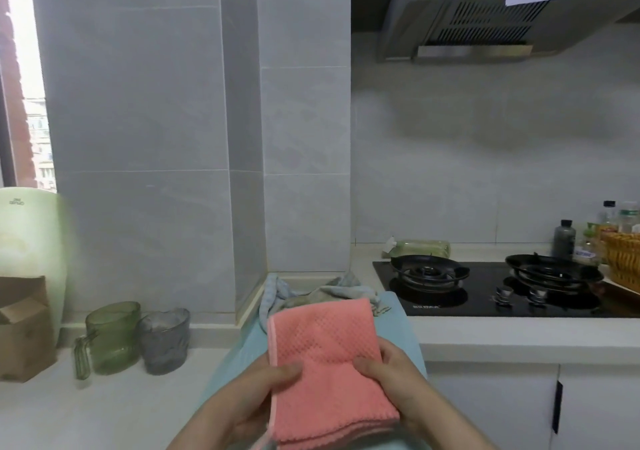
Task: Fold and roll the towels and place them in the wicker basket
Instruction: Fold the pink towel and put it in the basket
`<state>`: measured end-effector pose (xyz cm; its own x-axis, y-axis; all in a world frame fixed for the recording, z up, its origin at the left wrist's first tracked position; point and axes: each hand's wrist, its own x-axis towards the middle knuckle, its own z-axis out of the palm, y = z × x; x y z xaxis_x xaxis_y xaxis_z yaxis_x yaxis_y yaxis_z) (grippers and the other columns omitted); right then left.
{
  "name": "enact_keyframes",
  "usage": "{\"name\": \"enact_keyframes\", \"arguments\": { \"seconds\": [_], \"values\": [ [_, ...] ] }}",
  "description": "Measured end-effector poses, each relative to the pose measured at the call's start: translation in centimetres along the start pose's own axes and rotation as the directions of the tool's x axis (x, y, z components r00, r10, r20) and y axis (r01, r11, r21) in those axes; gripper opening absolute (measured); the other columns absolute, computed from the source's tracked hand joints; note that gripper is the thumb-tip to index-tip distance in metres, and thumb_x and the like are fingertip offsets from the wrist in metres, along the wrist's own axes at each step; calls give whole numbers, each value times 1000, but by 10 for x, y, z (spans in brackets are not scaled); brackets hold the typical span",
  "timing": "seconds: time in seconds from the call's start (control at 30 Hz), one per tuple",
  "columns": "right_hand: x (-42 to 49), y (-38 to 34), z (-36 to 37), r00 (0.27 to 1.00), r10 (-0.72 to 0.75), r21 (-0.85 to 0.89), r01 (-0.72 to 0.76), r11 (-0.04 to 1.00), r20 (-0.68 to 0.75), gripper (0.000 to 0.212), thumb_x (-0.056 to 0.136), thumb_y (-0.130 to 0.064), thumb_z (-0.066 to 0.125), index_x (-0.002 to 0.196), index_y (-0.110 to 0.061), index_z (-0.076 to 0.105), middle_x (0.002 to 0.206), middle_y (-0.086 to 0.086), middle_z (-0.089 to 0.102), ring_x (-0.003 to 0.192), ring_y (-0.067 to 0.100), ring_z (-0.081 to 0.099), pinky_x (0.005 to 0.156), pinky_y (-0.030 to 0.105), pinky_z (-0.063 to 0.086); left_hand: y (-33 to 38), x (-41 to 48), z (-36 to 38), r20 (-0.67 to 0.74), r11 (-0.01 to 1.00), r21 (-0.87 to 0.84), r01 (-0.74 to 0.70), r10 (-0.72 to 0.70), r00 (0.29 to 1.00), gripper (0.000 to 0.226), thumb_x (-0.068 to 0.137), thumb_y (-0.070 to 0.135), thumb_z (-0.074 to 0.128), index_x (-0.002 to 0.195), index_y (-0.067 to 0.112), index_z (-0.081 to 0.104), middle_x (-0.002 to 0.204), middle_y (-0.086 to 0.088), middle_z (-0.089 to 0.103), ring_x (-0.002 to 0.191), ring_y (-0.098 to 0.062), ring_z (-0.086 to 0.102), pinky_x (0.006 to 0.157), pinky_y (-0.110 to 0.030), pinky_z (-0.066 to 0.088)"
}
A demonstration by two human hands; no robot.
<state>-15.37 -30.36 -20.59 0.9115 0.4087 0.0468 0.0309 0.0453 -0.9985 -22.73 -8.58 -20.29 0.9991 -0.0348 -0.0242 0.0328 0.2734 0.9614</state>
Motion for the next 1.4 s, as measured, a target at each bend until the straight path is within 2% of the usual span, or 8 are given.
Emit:
{"name": "enact_keyframes", "arguments": {
  "seconds": [0.13, 0.3, 0.53, 0.83, 1.0, 1.1, 1.2, 1.4],
  "values": [
    [3, 21, -3, 999, 32, 9, -32, 999, 2, 30, 87, 6, 61, 113, -8, 67, 106, 14, 73, 99, 30, 68, 88, 40, 52, -12, 6, -9, -82, 988, 154, -27, 40, 996, 76, 55, 15, 91, 124, 5, 58, 108, -13, 74, 100, -27, 71, 80, -31, 55],
    [6, 28, -7, 997, 36, 134, -45, 990, 69, 52, 70, -5, 75, 120, -10, 60, 107, 21, 71, 102, 40, 67, 94, 52, 51, -19, 12, -18, -158, 986, 160, -41, 66, 985, 61, 59, 10, 78, 117, 4, 61, 101, -13, 75, 92, -26, 73, 69, -27, 57],
    [9, 32, -7, 999, -8, 196, -1, 981, 41, 54, 65, 13, 61, 116, -4, 62, 106, 25, 70, 90, 34, 67, 77, 38, 51, -16, 10, -13, -128, 990, 131, -55, 72, 989, 61, 58, 1, 89, 112, -1, 61, 86, -12, 76, 74, -20, 74, 56, -22, 56],
    [3, 25, -12, 985, -7, 364, -58, 930, 175, 43, 71, 29, 45, 101, 9, 68, 99, 33, 67, 85, 37, 65, 71, 38, 57, -8, 3, -11, -77, 987, -157, 28, -41, 996, 30, 100, -5, 34, 117, -2, 59, 91, -21, 73, 74, -25, 74, 60, -29, 59],
    [12, 30, -15, 987, 98, 431, -145, 891, 129, 56, 72, 33, 24, 110, 13, 59, 108, 40, 62, 92, 43, 63, 83, 50, 54, -9, -1, 0, -81, 971, -235, 33, -54, 995, 48, 102, 7, 39, 63, 3, 68, 46, -6, 60, 36, -13, 57, 36, -18, 46],
    [13, 29, -11, 988, 120, 397, -150, 906, 98, 58, 73, 32, 26, 116, 10, 59, 115, 40, 60, 97, 43, 63, 91, 54, 50, -8, -6, 6, -182, 950, -312, -24, -35, 983, 22, 98, 11, 50, 107, -4, 65, 44, -11, 58, 33, -17, 56, 32, -22, 45],
    [10, 26, -10, 986, 141, 431, -164, 887, 86, 55, 73, 25, 27, 117, 11, 59, 111, 36, 63, 95, 41, 63, 83, 47, 54, -9, -6, 1, -184, 940, -337, -47, -17, 983, 32, 98, 3, 29, 105, -14, 57, 57, -25, 63, 44, -30, 64, 38, -31, 52],
    [5, 25, -3, 991, 117, 436, -135, 890, 67, 42, 75, -45, 72, 83, -7, 55, 86, 18, 52, 86, 31, 51, 73, 39, 50, -9, -3, -3, -191, 972, -230, -56, 11, 981, 27, 76, 30, 71, 69, 4, 66, 73, -18, 58, 61, -27, 61, 64, -35, 47]
  ]
}}
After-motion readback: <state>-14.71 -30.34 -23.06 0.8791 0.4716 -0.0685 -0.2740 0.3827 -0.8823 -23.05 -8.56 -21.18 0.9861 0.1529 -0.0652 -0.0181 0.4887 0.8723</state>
